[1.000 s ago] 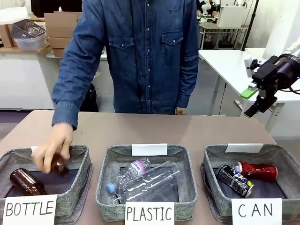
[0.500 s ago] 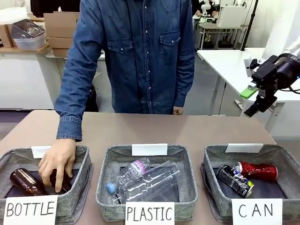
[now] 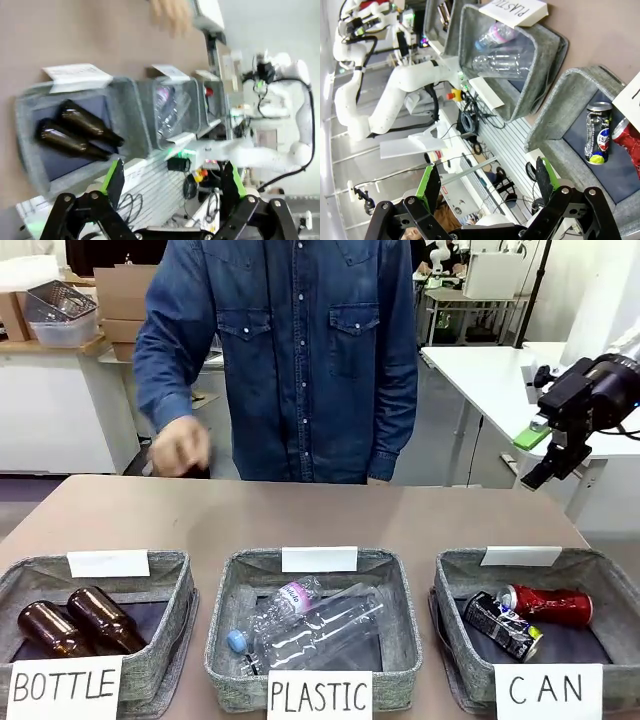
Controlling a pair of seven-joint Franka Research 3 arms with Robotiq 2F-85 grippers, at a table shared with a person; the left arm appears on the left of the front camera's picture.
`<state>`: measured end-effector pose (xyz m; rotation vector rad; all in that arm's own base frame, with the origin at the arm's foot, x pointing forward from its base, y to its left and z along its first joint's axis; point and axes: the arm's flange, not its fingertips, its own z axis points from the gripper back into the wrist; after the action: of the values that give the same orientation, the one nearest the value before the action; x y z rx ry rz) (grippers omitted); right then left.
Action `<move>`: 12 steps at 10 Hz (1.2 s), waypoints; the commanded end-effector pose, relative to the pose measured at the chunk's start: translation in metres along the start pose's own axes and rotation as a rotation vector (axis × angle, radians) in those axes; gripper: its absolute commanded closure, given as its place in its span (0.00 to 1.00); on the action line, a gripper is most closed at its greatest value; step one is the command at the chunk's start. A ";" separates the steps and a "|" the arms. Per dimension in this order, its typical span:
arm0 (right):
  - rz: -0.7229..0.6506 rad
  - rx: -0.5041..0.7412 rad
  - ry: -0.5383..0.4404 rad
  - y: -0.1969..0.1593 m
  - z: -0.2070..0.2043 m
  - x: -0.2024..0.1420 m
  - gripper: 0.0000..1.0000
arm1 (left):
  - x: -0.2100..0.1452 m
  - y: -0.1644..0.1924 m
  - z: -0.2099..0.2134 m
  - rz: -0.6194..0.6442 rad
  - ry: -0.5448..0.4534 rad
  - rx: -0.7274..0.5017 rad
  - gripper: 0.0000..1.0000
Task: Sort the can waste into the basket.
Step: Pick up the can waste from the table and place it in the right Fabric basket.
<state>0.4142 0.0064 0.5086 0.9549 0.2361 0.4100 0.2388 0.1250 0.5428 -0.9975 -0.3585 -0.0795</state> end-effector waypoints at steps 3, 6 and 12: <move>0.012 -0.005 0.013 0.000 0.003 -0.002 0.00 | 0.040 -0.026 -0.149 0.011 0.202 -0.180 0.00; 0.012 -0.005 0.013 0.000 0.003 -0.002 0.00 | 0.026 -0.032 -0.130 -0.050 0.198 -0.139 0.00; 0.012 -0.005 0.013 0.000 0.003 -0.002 0.00 | 0.026 -0.032 -0.130 -0.050 0.198 -0.139 0.00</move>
<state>0.4144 0.0059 0.5090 0.9552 0.2361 0.4098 0.2909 0.0025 0.5160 -1.1078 -0.1989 -0.2381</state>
